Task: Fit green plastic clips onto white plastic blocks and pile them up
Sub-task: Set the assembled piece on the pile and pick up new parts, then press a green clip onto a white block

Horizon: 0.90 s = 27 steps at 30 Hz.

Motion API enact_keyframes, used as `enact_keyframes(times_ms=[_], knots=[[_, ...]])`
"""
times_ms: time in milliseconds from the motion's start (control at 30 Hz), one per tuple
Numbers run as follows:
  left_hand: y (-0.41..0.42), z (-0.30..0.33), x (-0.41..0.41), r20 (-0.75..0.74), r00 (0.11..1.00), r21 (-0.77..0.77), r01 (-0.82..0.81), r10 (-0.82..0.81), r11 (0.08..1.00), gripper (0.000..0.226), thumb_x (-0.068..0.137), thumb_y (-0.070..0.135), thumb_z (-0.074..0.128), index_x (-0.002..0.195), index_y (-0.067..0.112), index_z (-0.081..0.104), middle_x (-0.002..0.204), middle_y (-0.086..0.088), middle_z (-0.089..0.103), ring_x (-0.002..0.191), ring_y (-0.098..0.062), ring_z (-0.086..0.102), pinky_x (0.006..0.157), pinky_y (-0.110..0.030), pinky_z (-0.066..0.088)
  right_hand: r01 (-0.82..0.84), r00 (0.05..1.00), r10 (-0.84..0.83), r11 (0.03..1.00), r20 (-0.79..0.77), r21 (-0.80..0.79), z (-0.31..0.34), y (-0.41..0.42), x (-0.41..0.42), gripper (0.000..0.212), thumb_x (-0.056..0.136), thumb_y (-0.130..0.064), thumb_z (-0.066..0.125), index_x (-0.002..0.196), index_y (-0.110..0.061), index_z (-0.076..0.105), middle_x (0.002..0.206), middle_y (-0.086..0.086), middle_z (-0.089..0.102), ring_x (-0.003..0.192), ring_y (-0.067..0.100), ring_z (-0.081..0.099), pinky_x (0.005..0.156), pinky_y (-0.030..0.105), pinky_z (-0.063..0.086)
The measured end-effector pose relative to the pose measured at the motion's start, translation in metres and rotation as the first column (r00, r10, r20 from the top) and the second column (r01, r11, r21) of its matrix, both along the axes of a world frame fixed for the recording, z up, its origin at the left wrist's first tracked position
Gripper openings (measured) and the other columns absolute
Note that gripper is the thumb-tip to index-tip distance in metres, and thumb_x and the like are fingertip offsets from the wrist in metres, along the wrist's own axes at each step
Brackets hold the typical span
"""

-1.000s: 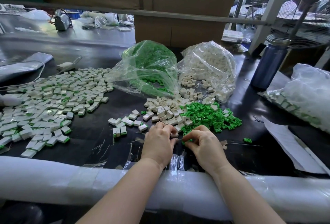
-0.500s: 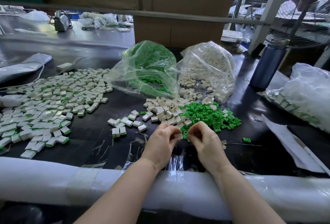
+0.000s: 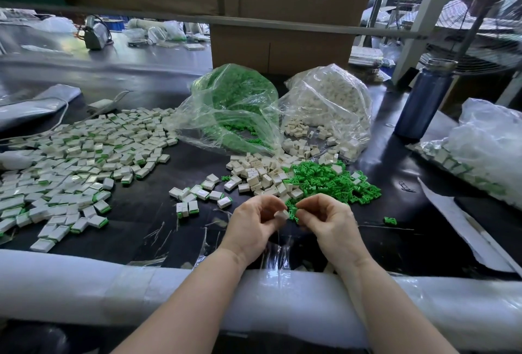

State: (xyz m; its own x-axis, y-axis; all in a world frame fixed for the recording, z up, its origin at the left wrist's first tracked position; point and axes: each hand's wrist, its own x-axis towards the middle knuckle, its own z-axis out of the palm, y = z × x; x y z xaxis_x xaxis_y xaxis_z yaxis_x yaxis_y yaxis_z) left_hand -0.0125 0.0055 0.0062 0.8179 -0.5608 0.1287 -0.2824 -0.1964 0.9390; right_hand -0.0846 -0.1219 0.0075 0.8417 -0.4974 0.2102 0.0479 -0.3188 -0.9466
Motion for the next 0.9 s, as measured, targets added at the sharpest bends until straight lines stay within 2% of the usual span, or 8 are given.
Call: enact_keyframes(times_ms=[133, 233, 433, 567, 733, 833, 900], knots=[[0.0005, -0.0003, 0.001, 0.009, 1.0, 0.002, -0.01, 0.01, 1.0, 0.017, 0.08, 0.004, 0.07, 0.08, 0.019, 0.061, 0.078, 0.001, 0.064, 0.074, -0.011, 0.059, 0.077, -0.017, 0.05, -0.02, 1.0, 0.02, 1.0, 0.023, 0.006, 0.0021, 0.0014, -0.0008, 0.022, 0.08, 0.006, 0.066, 0.073, -0.014, 0.065, 0.067, -0.006, 0.063, 0.061, -0.005, 0.057, 0.063, 0.012, 0.048], [0.0004, -0.0016, 0.0007, -0.012, 1.0, -0.015, 0.01, -0.01, 1.0, 0.012, 0.082, 0.007, 0.068, 0.085, 0.018, 0.064, 0.077, 0.0, 0.063, 0.071, -0.008, 0.057, 0.077, -0.019, 0.051, -0.037, 0.998, 0.036, 0.999, 0.041, 0.011, 0.0038, 0.0019, -0.0017, 0.019, 0.079, 0.007, 0.066, 0.074, -0.011, 0.065, 0.069, -0.004, 0.065, 0.062, -0.005, 0.058, 0.063, 0.01, 0.047], [-0.0006, -0.0036, 0.0019, -0.033, 0.999, -0.041, 0.033, -0.034, 0.999, 0.017, 0.082, 0.009, 0.068, 0.086, 0.025, 0.067, 0.082, -0.002, 0.068, 0.079, -0.013, 0.063, 0.081, -0.022, 0.053, -0.05, 0.997, 0.05, 0.999, 0.054, 0.011, 0.0043, 0.0019, -0.0023, 0.018, 0.08, 0.005, 0.066, 0.076, -0.012, 0.068, 0.07, -0.003, 0.066, 0.066, -0.001, 0.06, 0.066, 0.013, 0.048], [0.0007, -0.0048, 0.0034, -0.04, 0.999, -0.066, 0.028, -0.03, 0.997, 0.026, 0.085, 0.006, 0.063, 0.092, 0.031, 0.066, 0.078, -0.001, 0.062, 0.073, -0.01, 0.057, 0.08, -0.024, 0.053, -0.038, 0.999, 0.037, 0.999, 0.035, 0.007, 0.0034, 0.0012, -0.0025, 0.014, 0.08, 0.003, 0.067, 0.078, -0.011, 0.069, 0.071, -0.003, 0.067, 0.066, -0.001, 0.06, 0.066, 0.014, 0.049], [0.0022, -0.0032, 0.004, -0.067, 0.997, -0.108, 0.019, -0.026, 0.994, 0.017, 0.085, 0.005, 0.064, 0.088, 0.022, 0.067, 0.074, 0.003, 0.065, 0.068, -0.007, 0.06, 0.074, -0.019, 0.053, -0.026, 1.0, 0.026, 1.0, 0.006, 0.013, 0.0032, 0.0009, -0.0027, 0.016, 0.08, 0.001, 0.068, 0.077, -0.014, 0.068, 0.07, -0.003, 0.068, 0.066, 0.004, 0.062, 0.068, 0.02, 0.053], [0.0021, -0.0022, 0.0049, -0.111, 0.994, -0.123, 0.001, -0.014, 0.992, 0.008, 0.085, 0.007, 0.063, 0.089, 0.014, 0.062, 0.079, -0.007, 0.067, 0.071, -0.014, 0.062, 0.075, -0.027, 0.055, -0.027, 1.0, 0.027, 0.999, 0.003, 0.021, 0.0039, 0.0015, -0.0025, 0.018, 0.079, 0.002, 0.069, 0.075, -0.015, 0.068, 0.069, -0.003, 0.067, 0.065, 0.004, 0.062, 0.067, 0.02, 0.053], [0.0022, -0.002, 0.0049, -0.118, 0.993, -0.132, 0.004, -0.019, 0.991, 0.006, 0.086, 0.009, 0.062, 0.088, 0.014, 0.06, 0.078, -0.006, 0.068, 0.069, -0.013, 0.062, 0.073, -0.027, 0.055, -0.039, 0.999, 0.039, 0.999, -0.006, 0.022, 0.0045, 0.0023, -0.0028, 0.016, 0.079, 0.001, 0.069, 0.075, -0.015, 0.068, 0.07, -0.001, 0.068, 0.065, 0.005, 0.062, 0.066, 0.02, 0.053]])
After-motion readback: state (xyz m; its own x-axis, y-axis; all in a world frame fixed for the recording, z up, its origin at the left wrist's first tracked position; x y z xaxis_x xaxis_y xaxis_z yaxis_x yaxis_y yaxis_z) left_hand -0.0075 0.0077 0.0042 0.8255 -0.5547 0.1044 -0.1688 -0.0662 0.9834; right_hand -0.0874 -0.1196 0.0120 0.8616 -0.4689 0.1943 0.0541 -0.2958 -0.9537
